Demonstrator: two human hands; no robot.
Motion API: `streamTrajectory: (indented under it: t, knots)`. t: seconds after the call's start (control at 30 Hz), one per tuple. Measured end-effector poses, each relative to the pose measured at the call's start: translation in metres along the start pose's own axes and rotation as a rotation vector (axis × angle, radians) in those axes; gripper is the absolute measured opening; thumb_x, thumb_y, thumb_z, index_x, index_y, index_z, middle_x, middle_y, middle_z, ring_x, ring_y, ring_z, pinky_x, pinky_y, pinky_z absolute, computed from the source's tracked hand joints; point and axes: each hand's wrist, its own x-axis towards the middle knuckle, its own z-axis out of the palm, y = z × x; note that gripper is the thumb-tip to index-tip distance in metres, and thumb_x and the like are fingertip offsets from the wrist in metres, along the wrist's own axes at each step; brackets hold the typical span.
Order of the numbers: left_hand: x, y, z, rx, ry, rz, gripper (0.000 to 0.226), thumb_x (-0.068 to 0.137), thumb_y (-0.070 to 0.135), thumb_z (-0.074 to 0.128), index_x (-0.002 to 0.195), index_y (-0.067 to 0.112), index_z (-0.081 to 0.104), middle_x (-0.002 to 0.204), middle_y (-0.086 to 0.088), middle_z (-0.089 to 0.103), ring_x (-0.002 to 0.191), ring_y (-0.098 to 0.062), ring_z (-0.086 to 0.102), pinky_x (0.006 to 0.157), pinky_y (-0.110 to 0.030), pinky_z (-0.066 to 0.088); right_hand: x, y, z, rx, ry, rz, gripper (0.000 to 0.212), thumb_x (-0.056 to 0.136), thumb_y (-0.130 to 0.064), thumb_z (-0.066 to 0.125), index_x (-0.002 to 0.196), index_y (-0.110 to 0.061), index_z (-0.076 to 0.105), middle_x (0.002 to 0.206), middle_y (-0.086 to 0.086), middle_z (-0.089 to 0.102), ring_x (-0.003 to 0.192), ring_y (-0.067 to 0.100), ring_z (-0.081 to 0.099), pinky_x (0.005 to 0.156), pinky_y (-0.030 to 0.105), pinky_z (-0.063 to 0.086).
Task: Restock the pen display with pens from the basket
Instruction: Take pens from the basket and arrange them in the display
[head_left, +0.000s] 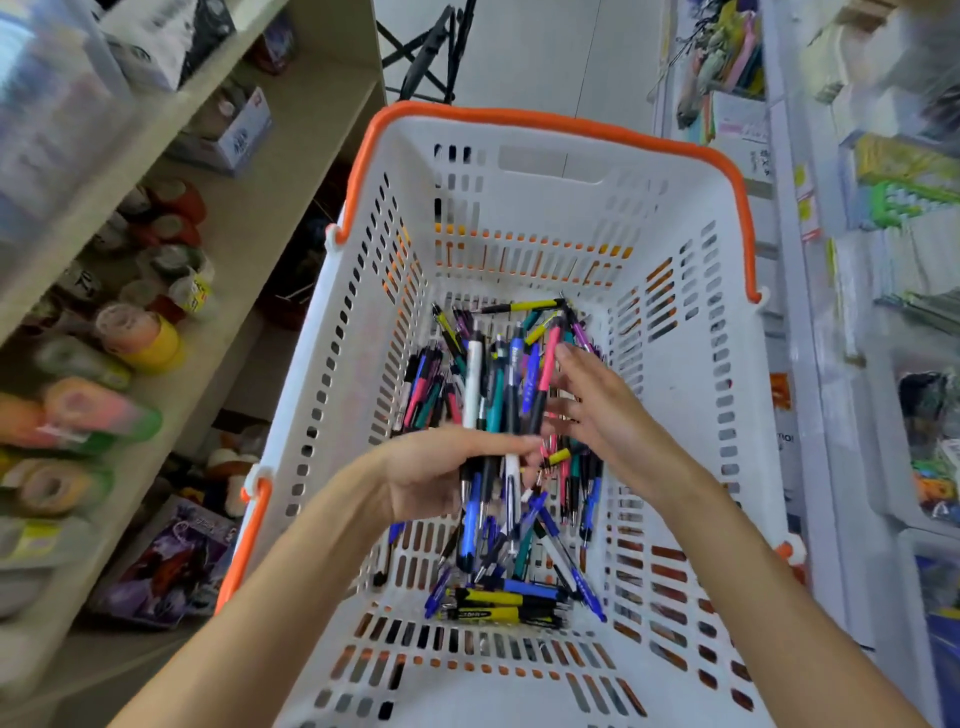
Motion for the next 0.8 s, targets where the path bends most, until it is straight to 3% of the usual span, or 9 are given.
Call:
streamTrajectory:
  t: [0.1,0.23,0.37,0.47,0.53,0.6,0.67,0.73,0.8]
  knots:
    - [-0.005,-0.005,0.003,0.045,0.010,-0.061,0.012,0.085,0.021,0.066,0.091,0.014,0.073,0.091,0.000,0.072,0.078,-0.011,0.066,0.080,-0.029,0.051,-0.001,0.005,-0.002,0.055,-0.062,-0.001,0.051,0.099,-0.032,0.045,0.147,-0.021,0.030,0.116,0.002,0.066,0.097,0.015,0.068,0.081,0.029,0.054]
    - [-0.015,-0.004,0.002,-0.040,0.045,-0.051,0.039,0.085,0.015,0.062,0.123,0.008,0.059,0.113,-0.007,0.071,0.097,-0.018,0.070,0.085,-0.033,0.056,-0.007,0.001,-0.002,0.142,-0.160,-0.017,0.039,0.100,-0.017,0.042,0.139,-0.022,0.043,0.118,0.007,0.066,0.100,0.017,0.067,0.080,0.030,0.056]
    - [-0.017,0.001,-0.002,0.080,0.000,-0.050,0.040,0.089,0.021,0.060,0.127,0.009,0.054,0.119,-0.007,0.068,0.112,-0.025,0.064,0.092,-0.037,0.053,-0.012,-0.001,-0.003,0.021,-0.206,-0.021,0.031,0.097,-0.017,0.049,0.128,-0.022,0.051,0.122,0.006,0.065,0.111,0.017,0.063,0.098,0.036,0.049]
    - [-0.016,0.003,-0.004,0.094,-0.001,-0.047,0.041,0.086,0.024,0.062,0.125,0.011,0.057,0.119,-0.008,0.068,0.114,-0.026,0.063,0.099,-0.041,0.048,-0.015,-0.003,-0.005,-0.072,-0.225,-0.029,0.019,0.095,-0.018,0.054,0.113,-0.015,0.061,0.097,-0.002,0.071,0.089,0.008,0.068,0.088,0.030,0.051]
    - [-0.015,0.003,-0.005,0.104,0.004,-0.033,0.040,0.084,0.026,0.063,0.122,0.012,0.061,0.119,-0.008,0.068,0.113,-0.025,0.063,0.103,-0.043,0.045,-0.016,-0.005,-0.005,-0.080,-0.218,-0.032,0.022,0.093,-0.019,0.057,0.111,-0.007,0.064,0.095,0.003,0.070,0.080,0.011,0.067,0.079,0.025,0.052]
    - [-0.013,0.001,-0.007,0.106,0.004,-0.012,0.039,0.085,0.024,0.063,0.122,0.011,0.061,0.119,-0.008,0.068,0.112,-0.024,0.064,0.097,-0.039,0.050,-0.014,-0.004,-0.003,-0.047,-0.166,-0.038,0.021,0.091,-0.021,0.061,0.106,-0.009,0.068,0.092,0.005,0.071,0.075,0.013,0.065,0.072,0.023,0.053]
    - [-0.012,0.000,-0.008,0.114,-0.011,-0.007,0.043,0.085,0.025,0.065,0.125,0.012,0.060,0.121,-0.008,0.067,0.115,-0.026,0.061,0.096,-0.039,0.050,-0.012,0.000,-0.002,-0.072,-0.078,-0.050,0.017,0.088,-0.024,0.064,0.099,-0.013,0.071,0.088,0.004,0.071,0.076,0.012,0.064,0.074,0.025,0.052]
    - [-0.009,-0.001,-0.009,0.128,-0.008,-0.011,0.046,0.083,0.029,0.067,0.125,0.012,0.060,0.121,-0.009,0.067,0.104,-0.025,0.067,0.098,-0.040,0.048,-0.010,0.001,-0.003,-0.078,-0.034,-0.036,0.015,0.086,-0.025,0.066,0.094,-0.014,0.072,0.086,0.007,0.067,0.076,0.013,0.061,0.072,0.024,0.048]
    - [-0.007,0.000,-0.009,0.110,0.013,-0.003,0.045,0.087,0.032,0.063,0.126,0.010,0.060,0.120,-0.011,0.067,0.089,-0.021,0.069,0.096,-0.039,0.048,-0.008,0.000,-0.006,-0.027,-0.040,-0.008,0.012,0.088,-0.019,0.064,0.093,-0.011,0.070,0.082,0.006,0.065,0.067,0.009,0.058,0.062,0.016,0.048]
